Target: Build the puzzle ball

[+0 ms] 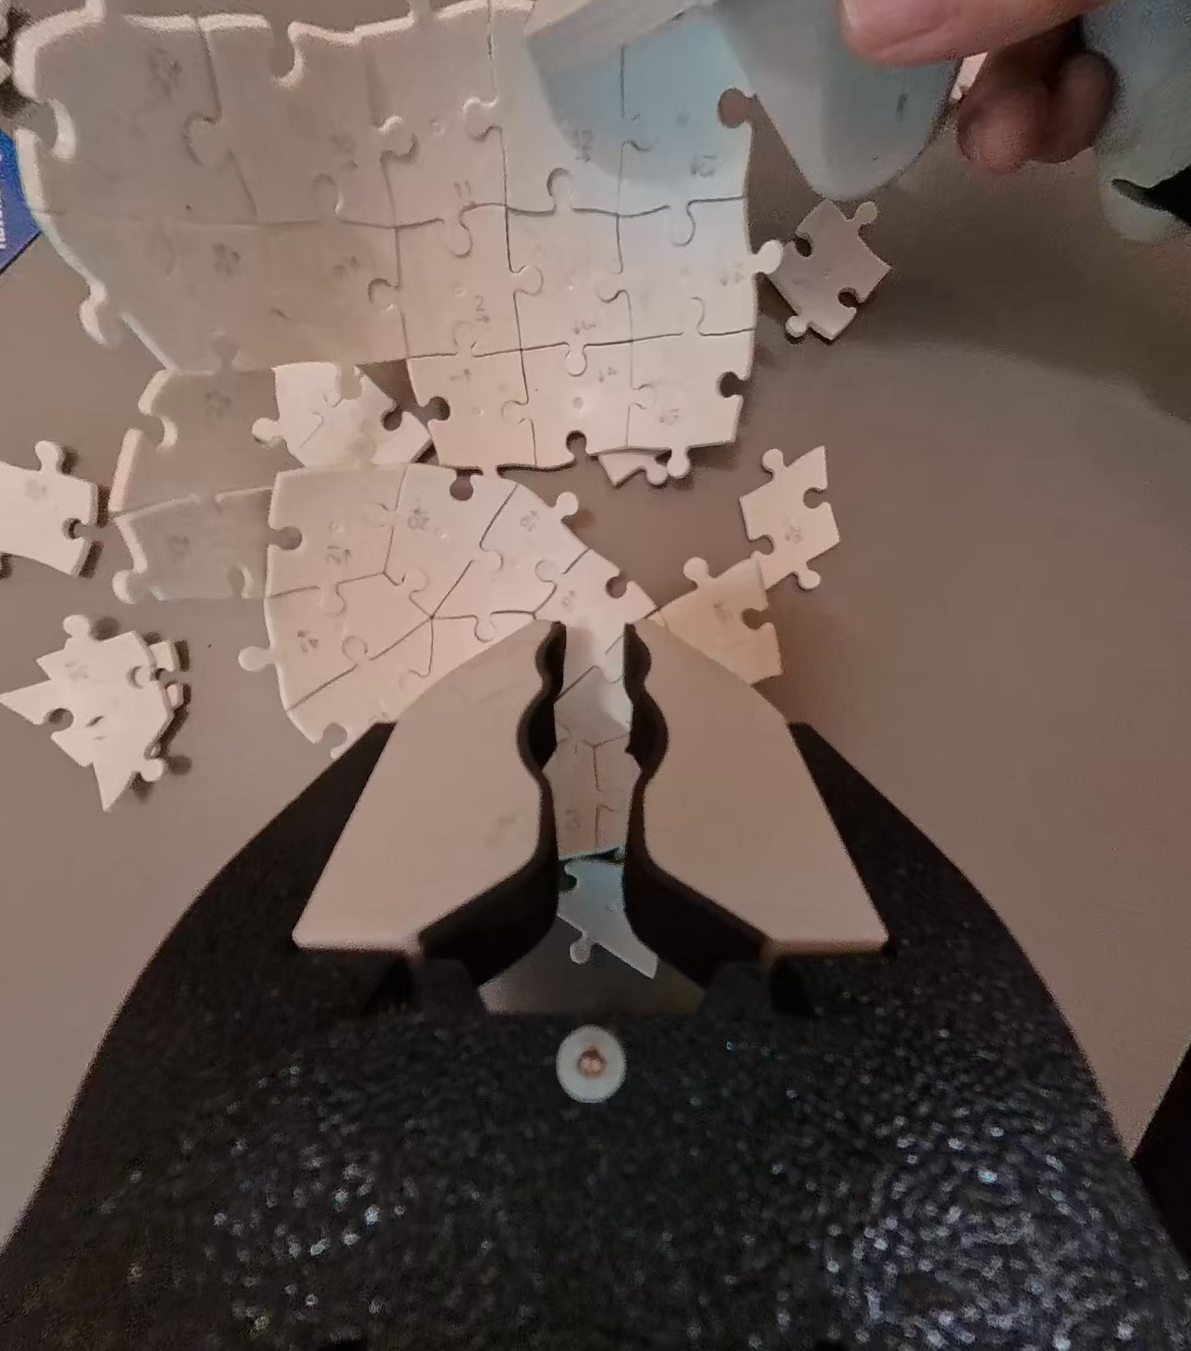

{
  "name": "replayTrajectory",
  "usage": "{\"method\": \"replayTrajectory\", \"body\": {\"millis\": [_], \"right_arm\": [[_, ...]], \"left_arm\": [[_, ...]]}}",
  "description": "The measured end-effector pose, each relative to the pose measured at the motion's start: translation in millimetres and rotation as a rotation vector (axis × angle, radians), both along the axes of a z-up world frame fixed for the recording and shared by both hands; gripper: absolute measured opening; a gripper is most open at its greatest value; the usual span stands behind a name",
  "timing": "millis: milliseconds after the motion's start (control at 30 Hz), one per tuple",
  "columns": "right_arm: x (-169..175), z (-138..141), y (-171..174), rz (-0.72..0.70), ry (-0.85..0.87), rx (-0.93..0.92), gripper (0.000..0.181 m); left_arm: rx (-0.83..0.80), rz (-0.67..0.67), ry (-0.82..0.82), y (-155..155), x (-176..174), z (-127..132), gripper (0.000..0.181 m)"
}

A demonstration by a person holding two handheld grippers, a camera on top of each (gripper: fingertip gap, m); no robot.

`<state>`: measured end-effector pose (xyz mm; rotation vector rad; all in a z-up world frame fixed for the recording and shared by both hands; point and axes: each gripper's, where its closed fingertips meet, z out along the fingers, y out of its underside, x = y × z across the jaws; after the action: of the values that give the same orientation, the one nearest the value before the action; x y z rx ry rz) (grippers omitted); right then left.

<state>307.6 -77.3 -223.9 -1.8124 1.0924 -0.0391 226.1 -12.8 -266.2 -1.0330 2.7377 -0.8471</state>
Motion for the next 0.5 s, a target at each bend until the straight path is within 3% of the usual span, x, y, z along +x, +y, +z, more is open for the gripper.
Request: {"method": "replayTrajectory", "body": {"millis": [200,500], "right_arm": [[-5.4,1.4,-3.7,-0.014,-0.006,-0.006,0.003],[-11.4,-2.3,6.7,-0.013,-0.005,-0.027,0.002]], "left_arm": [[0.01,0.032,-0.088,10.7,10.5,12.0,0.013],[0.112,0.067,-0.119,22.3,27.7,-3.4,0.011]]}}
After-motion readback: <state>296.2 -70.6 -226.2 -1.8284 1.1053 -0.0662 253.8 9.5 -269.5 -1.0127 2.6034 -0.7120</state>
